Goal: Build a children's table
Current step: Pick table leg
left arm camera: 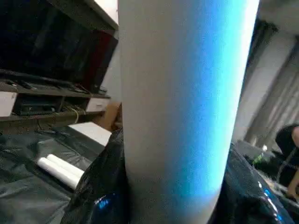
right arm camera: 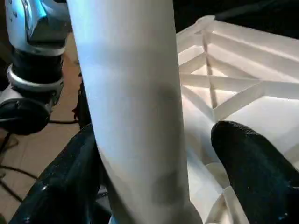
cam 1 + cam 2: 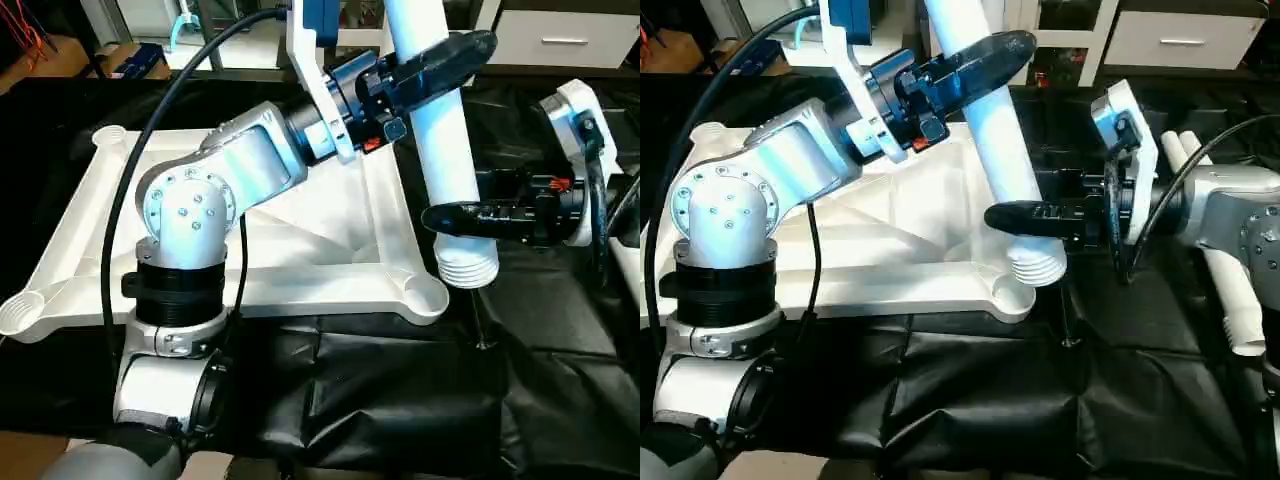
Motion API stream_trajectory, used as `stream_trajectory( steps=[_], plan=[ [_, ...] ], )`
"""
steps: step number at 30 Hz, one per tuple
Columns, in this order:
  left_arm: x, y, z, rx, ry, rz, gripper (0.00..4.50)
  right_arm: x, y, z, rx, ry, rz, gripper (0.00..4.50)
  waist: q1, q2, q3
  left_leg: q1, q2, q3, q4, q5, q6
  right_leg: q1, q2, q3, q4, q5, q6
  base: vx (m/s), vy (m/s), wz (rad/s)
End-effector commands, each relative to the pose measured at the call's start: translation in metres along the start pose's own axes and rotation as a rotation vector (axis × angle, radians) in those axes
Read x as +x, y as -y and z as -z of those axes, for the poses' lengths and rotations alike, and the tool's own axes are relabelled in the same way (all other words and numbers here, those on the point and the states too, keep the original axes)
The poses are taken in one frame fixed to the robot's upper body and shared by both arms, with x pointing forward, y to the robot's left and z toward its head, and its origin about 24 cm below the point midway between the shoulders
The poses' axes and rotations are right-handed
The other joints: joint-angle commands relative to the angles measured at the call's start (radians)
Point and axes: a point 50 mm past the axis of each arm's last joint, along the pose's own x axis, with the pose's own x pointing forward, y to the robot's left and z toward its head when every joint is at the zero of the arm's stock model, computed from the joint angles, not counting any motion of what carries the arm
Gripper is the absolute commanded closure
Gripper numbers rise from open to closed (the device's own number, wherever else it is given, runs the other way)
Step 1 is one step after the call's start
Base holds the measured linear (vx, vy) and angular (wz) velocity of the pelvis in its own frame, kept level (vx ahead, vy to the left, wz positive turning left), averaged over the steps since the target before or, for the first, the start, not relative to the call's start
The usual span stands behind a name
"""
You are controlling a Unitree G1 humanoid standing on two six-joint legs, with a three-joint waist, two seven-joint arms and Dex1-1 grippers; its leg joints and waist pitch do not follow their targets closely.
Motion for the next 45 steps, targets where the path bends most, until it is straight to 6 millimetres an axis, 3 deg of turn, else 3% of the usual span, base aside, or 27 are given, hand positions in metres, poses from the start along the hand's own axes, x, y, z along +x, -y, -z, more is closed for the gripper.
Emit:
stream_trajectory(
  steps=[1, 11, 22, 34, 40, 41, 45],
  plan=[
    [0.003, 0.010, 0.004, 0.016, -0.036, 0.069, 2.70, 0.000, 0.000, -0.004, -0.023, -0.020, 0.014, 0.69, -0.001, -0.042, -0.113, 0.030, 0.032, -0.018, -0.061, -0.101, 0.102, 0.067, -0.033, 0.020, -0.064, -0.346, -0.185, 0.000, 0.000, 0.00],
    [0.004, 0.008, 0.016, 0.031, -0.085, 0.088, 2.70, 0.005, -0.004, 0.002, -0.022, -0.070, -0.016, 0.69, -0.001, -0.042, -0.113, 0.029, 0.032, -0.019, -0.063, -0.112, 0.093, 0.069, -0.034, 0.022, -0.063, -0.341, -0.188, 0.000, 0.000, 0.00],
    [0.004, 0.011, 0.014, 0.044, -0.082, 0.103, 2.70, 0.005, -0.005, 0.009, -0.012, -0.102, -0.021, 1.78, -0.001, -0.040, -0.112, 0.030, 0.033, -0.019, -0.064, -0.125, 0.084, 0.068, -0.034, 0.022, -0.065, -0.355, -0.181, 0.000, 0.000, 0.00],
    [0.006, 0.011, 0.010, 0.050, -0.069, 0.109, 2.70, 0.005, -0.008, 0.020, 0.005, -0.159, -0.031, 2.54, 0.000, -0.039, -0.113, 0.030, 0.033, -0.020, -0.063, -0.127, 0.087, 0.068, -0.035, 0.022, -0.066, -0.356, -0.182, 0.000, 0.000, 0.00],
    [0.006, 0.010, 0.010, 0.052, -0.069, 0.110, 2.70, 0.007, -0.005, 0.021, -0.026, -0.156, 0.003, 2.55, -0.001, -0.039, -0.113, 0.030, 0.033, -0.020, -0.063, -0.133, 0.085, 0.068, -0.036, 0.022, -0.066, -0.360, -0.180, 0.000, 0.000, 0.00],
    [0.006, 0.010, 0.010, 0.052, -0.068, 0.109, 2.70, 0.007, -0.005, 0.022, -0.023, -0.159, -0.007, 1.90, -0.001, -0.040, -0.113, 0.029, 0.032, -0.020, -0.063, -0.132, 0.086, 0.069, -0.035, 0.021, -0.066, -0.362, -0.179, 0.000, 0.000, 0.00],
    [0.007, 0.010, 0.010, 0.051, -0.066, 0.108, 2.70, 0.008, -0.007, 0.024, -0.040, -0.171, -0.008, 1.56, -0.001, -0.039, -0.113, 0.029, 0.033, -0.021, -0.064, -0.132, 0.083, 0.068, -0.035, 0.021, -0.067, -0.362, -0.178, 0.000, 0.000, 0.00]
  ],
)
